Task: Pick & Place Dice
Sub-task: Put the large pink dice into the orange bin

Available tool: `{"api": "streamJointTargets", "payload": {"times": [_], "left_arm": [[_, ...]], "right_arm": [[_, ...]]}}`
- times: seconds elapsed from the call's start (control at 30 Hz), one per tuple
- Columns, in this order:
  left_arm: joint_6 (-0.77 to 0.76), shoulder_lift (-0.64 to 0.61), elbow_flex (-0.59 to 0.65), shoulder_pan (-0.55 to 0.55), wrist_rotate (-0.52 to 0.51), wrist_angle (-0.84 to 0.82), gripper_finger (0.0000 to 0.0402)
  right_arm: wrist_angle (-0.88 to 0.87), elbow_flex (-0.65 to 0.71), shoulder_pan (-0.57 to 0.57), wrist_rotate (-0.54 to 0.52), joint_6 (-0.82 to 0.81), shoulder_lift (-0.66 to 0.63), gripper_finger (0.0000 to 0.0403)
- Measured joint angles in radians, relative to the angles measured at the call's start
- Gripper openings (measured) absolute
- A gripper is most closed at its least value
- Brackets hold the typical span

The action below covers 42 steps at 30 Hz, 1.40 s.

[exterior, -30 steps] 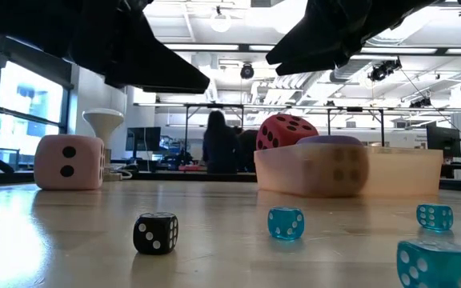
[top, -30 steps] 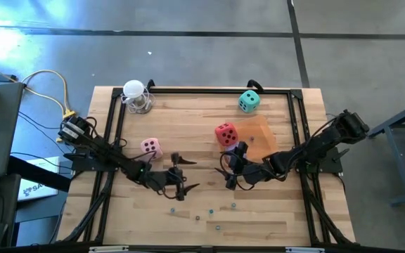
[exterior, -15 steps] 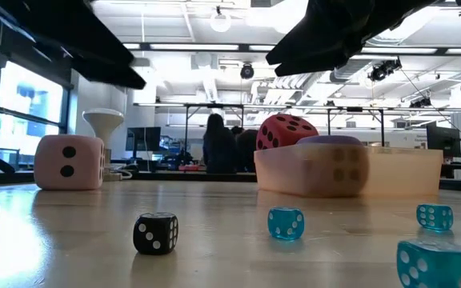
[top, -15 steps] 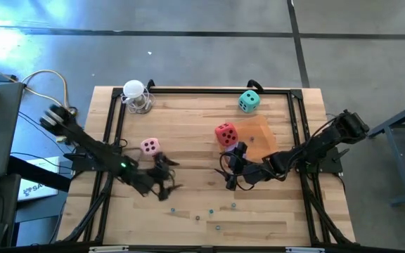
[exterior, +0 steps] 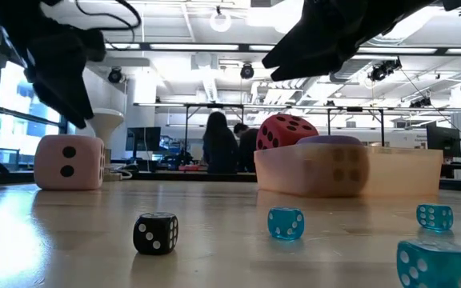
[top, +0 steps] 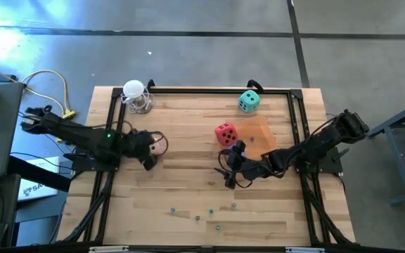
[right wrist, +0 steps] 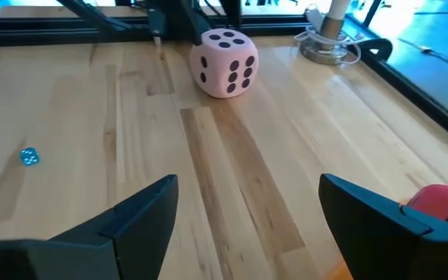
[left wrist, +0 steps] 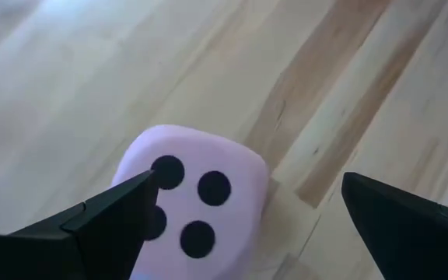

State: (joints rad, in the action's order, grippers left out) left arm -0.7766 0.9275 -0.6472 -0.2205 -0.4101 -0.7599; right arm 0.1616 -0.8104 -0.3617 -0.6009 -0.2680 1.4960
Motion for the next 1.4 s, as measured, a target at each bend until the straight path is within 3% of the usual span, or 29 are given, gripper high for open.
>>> {"api": "streamJointTargets", "payload": {"times": [0.1, 0.27, 0.53, 0.7, 1.4], "left_arm": [[0.095, 0.006, 0.0, 0.092, 0.089, 0.02, 0.0397], [0.21, 0.007, 0.0, 0.203, 0.154, 0.023, 0.0397], [0.34, 0.007, 0.0, 0.239, 0.179, -0.008, 0.0397], [0.361, 0.007, 0.0, 0.236, 0.223, -0.019, 0.0397], [0.309, 0.011, -0.002, 0.294, 0.21, -0.086, 0.0397]], "right_arm": [[0.0, 0.0, 0.004, 0.009, 0.0, 0.0, 0.0302], [0.0, 0.0, 0.004, 0.011, 0.001, 0.0, 0.0302], [0.0, 0.0, 0.004, 0.029, 0.008, 0.0, 0.0302], [0.0, 0.0, 0.004, 0.029, 0.011, 0.0, 0.0302], [0.0, 0.0, 0.004, 0.028, 0.027, 0.0, 0.0302]]}}
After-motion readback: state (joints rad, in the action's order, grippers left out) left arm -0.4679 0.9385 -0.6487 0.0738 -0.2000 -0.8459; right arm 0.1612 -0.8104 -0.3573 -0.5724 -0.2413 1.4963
